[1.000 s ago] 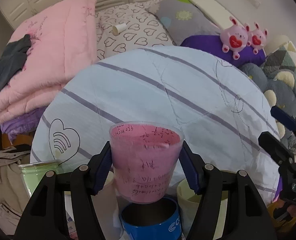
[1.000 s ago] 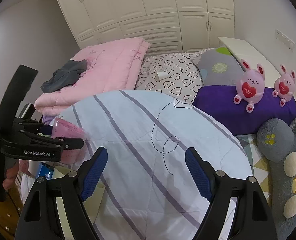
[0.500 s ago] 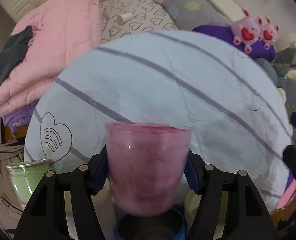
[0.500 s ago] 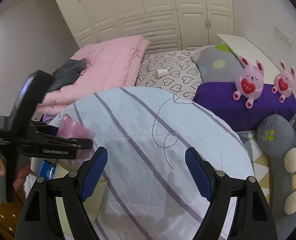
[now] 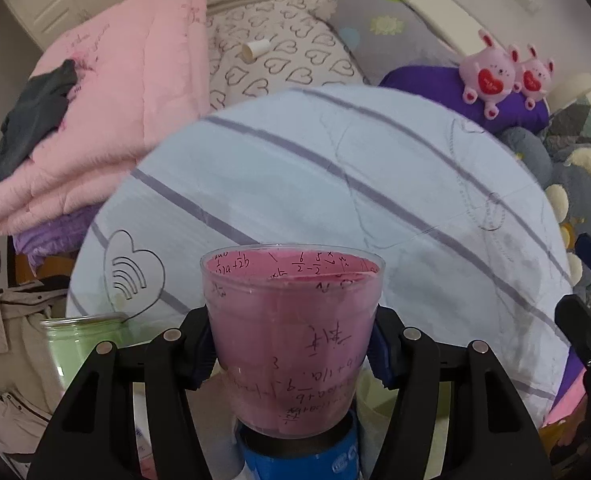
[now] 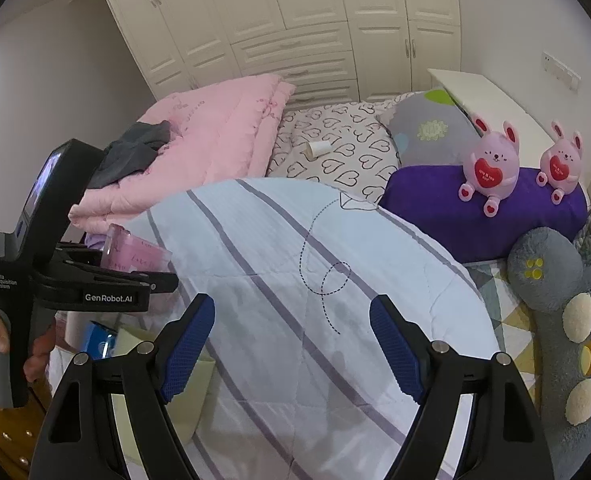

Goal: Flip cup upright
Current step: 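Lift the pink cup with the left gripper and rotate it rim-up, then lower the upright pink cup onto the sheet and open the left gripper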

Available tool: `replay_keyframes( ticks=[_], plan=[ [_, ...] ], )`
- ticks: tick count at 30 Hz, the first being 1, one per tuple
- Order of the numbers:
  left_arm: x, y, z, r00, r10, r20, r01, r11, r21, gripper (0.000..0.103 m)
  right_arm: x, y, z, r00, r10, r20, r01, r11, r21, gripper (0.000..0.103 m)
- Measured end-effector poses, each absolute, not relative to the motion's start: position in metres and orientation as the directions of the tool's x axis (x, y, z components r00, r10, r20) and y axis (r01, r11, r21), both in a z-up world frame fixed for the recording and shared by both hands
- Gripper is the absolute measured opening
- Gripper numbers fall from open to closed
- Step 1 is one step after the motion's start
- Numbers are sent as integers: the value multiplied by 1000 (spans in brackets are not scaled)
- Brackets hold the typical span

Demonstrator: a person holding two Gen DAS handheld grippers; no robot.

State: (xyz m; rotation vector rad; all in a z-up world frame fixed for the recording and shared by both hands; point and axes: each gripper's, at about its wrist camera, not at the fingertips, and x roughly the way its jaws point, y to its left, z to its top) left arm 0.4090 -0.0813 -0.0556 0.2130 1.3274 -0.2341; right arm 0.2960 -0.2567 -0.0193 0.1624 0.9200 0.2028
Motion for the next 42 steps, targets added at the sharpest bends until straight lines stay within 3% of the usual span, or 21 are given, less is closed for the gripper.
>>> replay_keyframes(
  ticks=[12,24,34,42],
  plan=[
    [361,-79,-5,279,-79,-957,283,959,3,62,264,-252,16,623,231,-747,-111,972,208,81],
    [244,-64,18,317,-95,-944,240,971,-17,62,182,-241,49,631,177,-756,-133,984,119,81],
    [153,-65,-21,241,-117,-963,228,972,-61,62,115,-224,34,580,174,-796,-176,981,86,81],
    [123,-84,-51,176,-119,-977,217,973,-80,62,93,-225,10,519,194,-833,-191,976,108,81]
  ],
)
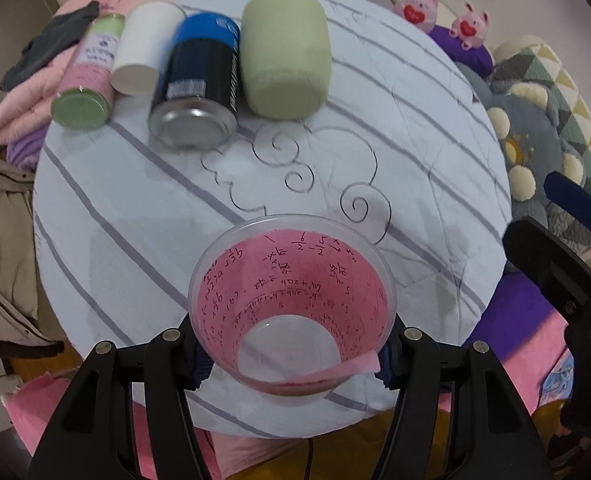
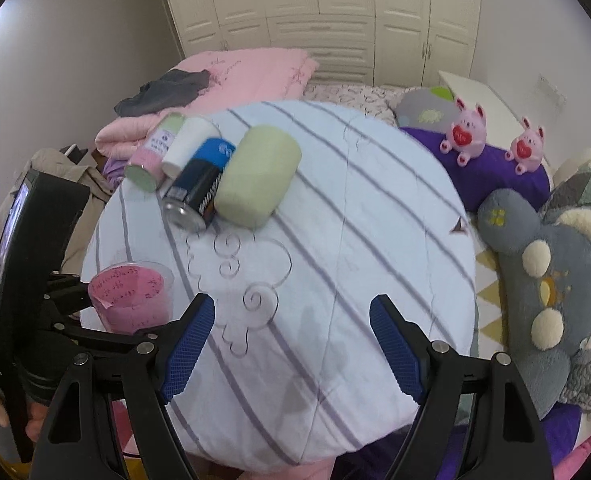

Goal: Flip cup upright
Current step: 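Lower the upright pink cup onto the sheet and open the left gripper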

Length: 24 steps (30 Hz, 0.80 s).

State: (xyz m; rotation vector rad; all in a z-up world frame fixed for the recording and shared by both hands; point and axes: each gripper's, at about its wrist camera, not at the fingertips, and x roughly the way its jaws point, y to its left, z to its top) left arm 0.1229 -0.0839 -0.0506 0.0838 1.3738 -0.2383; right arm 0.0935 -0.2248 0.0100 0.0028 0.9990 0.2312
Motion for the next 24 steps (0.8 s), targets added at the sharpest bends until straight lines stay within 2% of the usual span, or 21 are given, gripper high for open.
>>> replay_keyframes(
  ticks=[4,6,7,8,15,24],
  plan=[
    [128,-88,-71,147,-100,-984,202,977,-70,63,89,-231,2,508,196,-839,-175,977,122,81],
    [132,-87,-80,136,-93,-986,188,980,-67,78,89,-233,0,504,192,-842,-168,978,122,81],
    [134,-86,-82,136,-99,-986,180,981,-74,93,88,-234,-2,501,189,-844,-165,979,121,81],
    [136,-86,-84,139,-108,-984,172,982,-83,98,88,-235,-4,496,187,-848,-162,979,121,81],
    [150,-85,-96,123,-87,-989,164,984,-67,98,89,-241,-11,479,173,-861,-141,983,119,81],
    [150,-86,-86,132,-106,-986,191,978,-79,98,91,-241,-9,475,158,-866,-119,986,114,81]
  ],
)
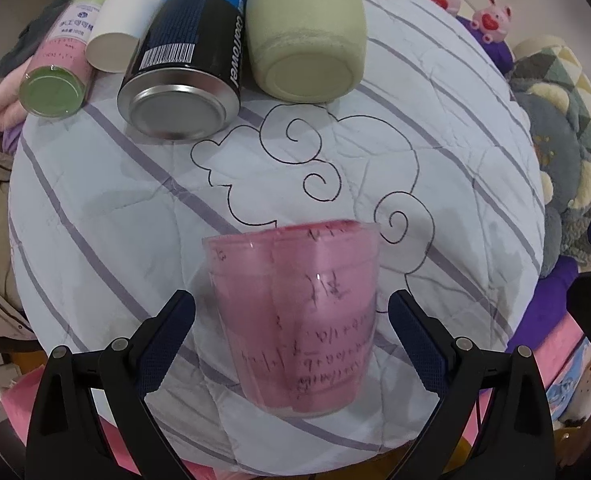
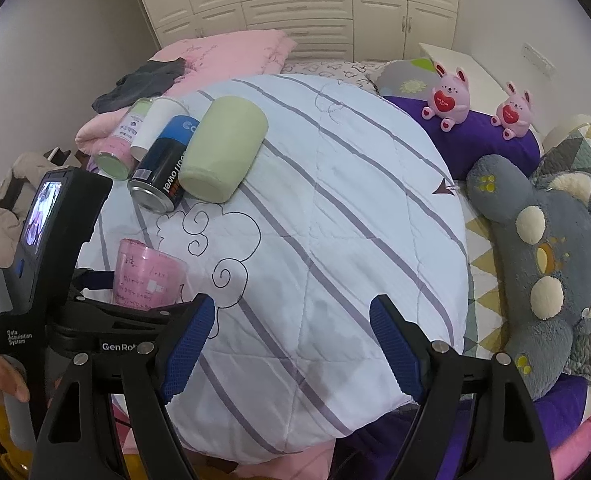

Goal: Flip cup upright
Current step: 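Lower the upright pink cup onto the sheet and open the left gripper, then close the right gripper around the upright pink cup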

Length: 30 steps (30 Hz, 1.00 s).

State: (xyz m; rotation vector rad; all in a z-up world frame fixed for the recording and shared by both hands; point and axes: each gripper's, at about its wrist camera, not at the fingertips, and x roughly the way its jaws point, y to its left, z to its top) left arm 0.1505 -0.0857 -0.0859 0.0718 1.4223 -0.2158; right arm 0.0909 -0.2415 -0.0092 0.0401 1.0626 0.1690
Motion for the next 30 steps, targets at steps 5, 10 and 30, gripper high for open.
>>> replay_keyframes(
  ticks=[5,10,30],
  plan=[
    [139,-82,-68,161,-130,-978,221,971,-92,98,86,-239,-1,487,147,-861,-113,988,105,81],
    [123,-71,-47,213,-147,-966,248,964,-93,98,80,-235,12,509,140,-849,-89,990,110,81],
    [107,19,-8,380,-88,-921,195,981,-13,99,84,-172,17,459,151,-875,-117,987,108,81]
  ],
)
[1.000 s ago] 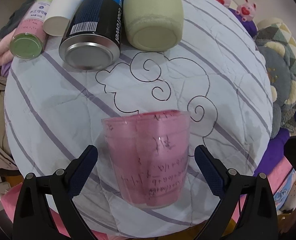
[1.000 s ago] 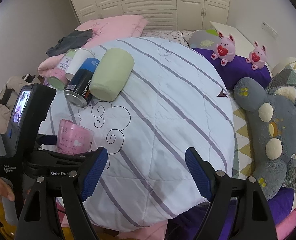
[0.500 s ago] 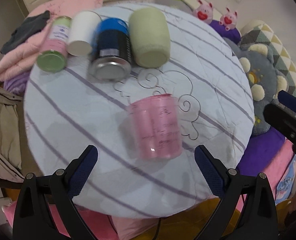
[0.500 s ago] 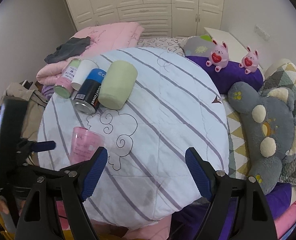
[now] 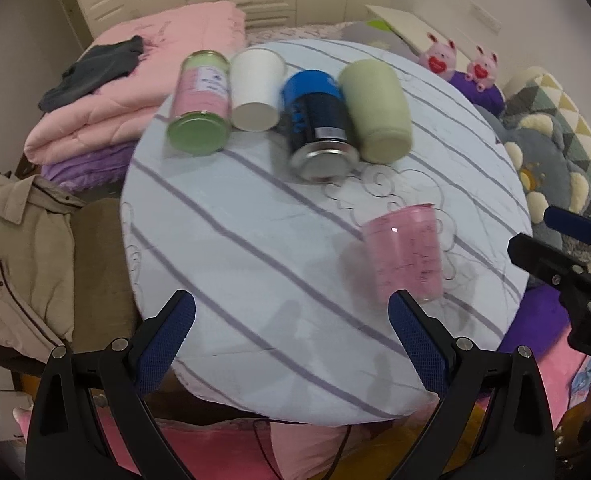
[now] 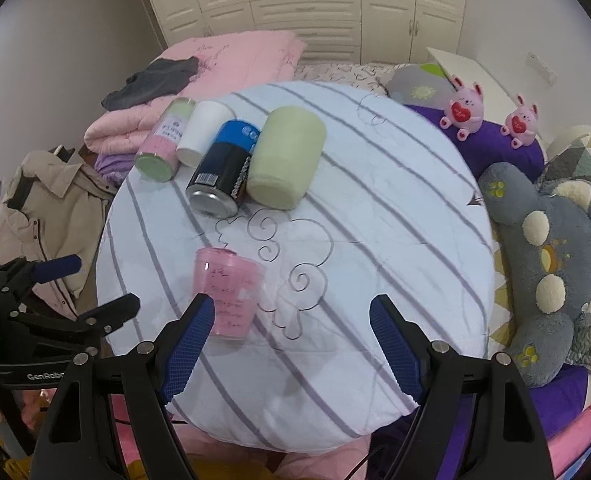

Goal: Flip cup upright
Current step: 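Close the right gripper around the upright pink cup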

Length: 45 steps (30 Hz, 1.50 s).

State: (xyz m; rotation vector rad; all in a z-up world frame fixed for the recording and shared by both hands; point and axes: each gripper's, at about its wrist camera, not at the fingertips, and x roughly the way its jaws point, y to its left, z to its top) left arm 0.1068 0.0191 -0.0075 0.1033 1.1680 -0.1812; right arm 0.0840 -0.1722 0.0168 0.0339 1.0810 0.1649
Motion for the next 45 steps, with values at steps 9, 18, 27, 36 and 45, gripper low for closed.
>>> replay_keyframes(
  ticks=[9,18,27,36,45],
  plan=[
    [116,41,-18,377,-54,-925,174,985,14,99,99,-147,-1,380,157,-912,-141,984,111,81],
    [135,61,-43,318,-84,-944,173,985,-30,99,127,-126,-40,247,180,-952,-131,980,151,81],
    [151,69,-66,258,-100,-961,167,984,-57,99,152,-111,-65,157,221,-962,-138,970,200,81],
    [157,63,-76,229,-97,-969,178,982,-56,99,163,-112,-68,160,253,-954,-152,961,229,77],
    [157,61,-75,228,-93,-969,170,984,-55,99,158,-117,-53,218,228,-949,-197,963,186,77]
  ],
)
